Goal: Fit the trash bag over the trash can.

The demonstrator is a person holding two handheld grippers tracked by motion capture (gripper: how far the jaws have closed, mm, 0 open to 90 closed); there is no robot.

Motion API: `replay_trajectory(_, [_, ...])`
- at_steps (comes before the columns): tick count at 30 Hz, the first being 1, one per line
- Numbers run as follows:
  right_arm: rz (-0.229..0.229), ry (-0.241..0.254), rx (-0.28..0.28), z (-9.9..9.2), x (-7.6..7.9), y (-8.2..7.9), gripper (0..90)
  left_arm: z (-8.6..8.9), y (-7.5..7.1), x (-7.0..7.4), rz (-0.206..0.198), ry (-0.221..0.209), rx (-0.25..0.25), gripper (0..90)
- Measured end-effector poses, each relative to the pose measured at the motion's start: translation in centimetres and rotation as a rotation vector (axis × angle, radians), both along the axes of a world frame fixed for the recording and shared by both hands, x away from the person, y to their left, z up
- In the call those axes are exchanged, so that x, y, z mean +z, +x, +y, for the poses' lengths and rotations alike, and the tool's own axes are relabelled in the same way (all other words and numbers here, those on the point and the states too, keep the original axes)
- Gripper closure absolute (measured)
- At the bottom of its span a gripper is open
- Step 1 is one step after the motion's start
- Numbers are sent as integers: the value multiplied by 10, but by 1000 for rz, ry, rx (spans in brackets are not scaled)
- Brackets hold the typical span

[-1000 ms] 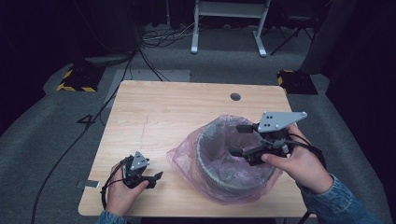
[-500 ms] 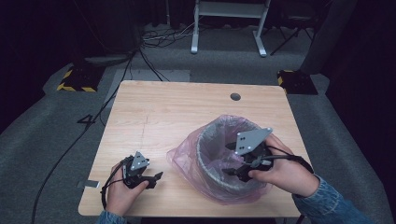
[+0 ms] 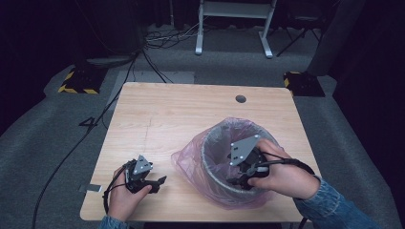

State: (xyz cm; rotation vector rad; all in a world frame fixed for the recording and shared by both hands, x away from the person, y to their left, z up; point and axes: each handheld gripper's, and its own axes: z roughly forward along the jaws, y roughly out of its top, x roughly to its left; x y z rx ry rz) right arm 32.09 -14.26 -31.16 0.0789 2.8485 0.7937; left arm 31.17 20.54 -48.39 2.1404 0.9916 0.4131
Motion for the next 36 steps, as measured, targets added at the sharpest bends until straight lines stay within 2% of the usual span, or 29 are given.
replay_trajectory(4, [-11,166,-82,-24,18,2,281,0,0,0,-1,4,-1,256])
replay_trajectory(8, [-8,303,-189,-53,31,2,280,0,-1,1,2,6,8,256])
replay_trajectory(10, [-19,350,-259,-70,36,1,274,2,-1,1,-3,15,10,256])
replay_trajectory(14, [-50,411,-397,-104,41,3,264,3,-2,2,-2,15,21,256])
replay_trajectory(20, [-115,438,-600,-150,32,4,253,7,-5,2,6,24,46,258])
replay_trajectory(24, [-122,426,-710,-176,16,4,250,11,-7,2,13,40,59,258])
replay_trajectory(26, [-111,430,-758,-189,6,5,249,13,-7,2,14,55,66,258])
replay_trajectory(31, [-106,410,-855,-216,-19,6,248,15,-7,1,23,70,81,258])
replay_trajectory(36, [-68,390,-912,-234,-47,7,242,19,-8,-1,39,94,99,258])
